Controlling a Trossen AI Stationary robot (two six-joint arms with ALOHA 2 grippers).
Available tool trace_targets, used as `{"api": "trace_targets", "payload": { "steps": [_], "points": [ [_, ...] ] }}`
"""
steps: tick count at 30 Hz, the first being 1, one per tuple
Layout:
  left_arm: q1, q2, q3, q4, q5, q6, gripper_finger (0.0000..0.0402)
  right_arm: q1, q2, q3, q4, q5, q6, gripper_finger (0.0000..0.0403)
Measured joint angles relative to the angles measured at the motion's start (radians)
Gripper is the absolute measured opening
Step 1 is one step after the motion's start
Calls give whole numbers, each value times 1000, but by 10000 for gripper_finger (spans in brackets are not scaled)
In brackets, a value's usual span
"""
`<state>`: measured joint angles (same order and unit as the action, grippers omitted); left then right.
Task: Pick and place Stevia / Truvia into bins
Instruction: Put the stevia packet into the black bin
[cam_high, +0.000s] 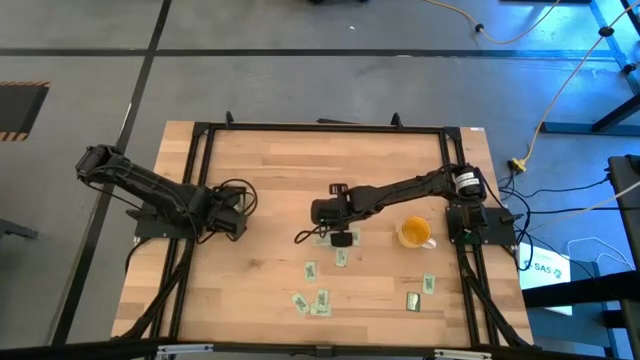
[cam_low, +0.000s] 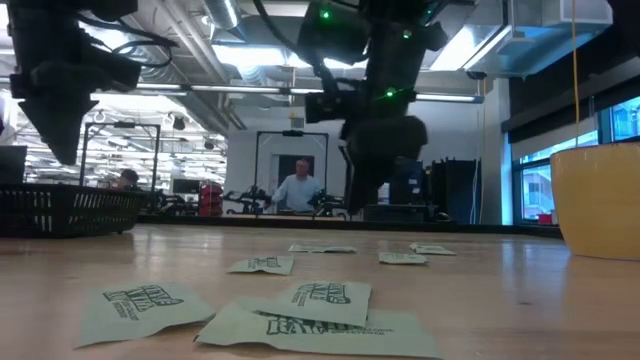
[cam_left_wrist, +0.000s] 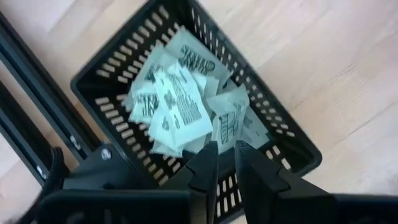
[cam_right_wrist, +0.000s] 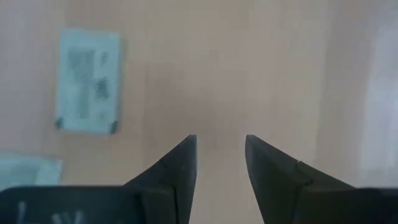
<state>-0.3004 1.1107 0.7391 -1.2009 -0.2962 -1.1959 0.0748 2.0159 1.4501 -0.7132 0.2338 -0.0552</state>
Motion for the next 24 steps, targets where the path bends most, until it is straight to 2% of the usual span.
{"api": "trace_targets", "payload": {
  "steps": [7,12,18,24],
  "points": [
    [0,0,0,32,-51,53,53,24,0,-35,-13,-28,52,139],
    [0,0,0,31,-52,58,54,39,0,-37,-94,-26,87,139],
    [0,0,0,31,-53,58,49,63,0,-37,-267,-27,208,139],
    [0,0,0,31,-85,58,48,66,0,-38,-222,-111,234,132]
  ]
}}
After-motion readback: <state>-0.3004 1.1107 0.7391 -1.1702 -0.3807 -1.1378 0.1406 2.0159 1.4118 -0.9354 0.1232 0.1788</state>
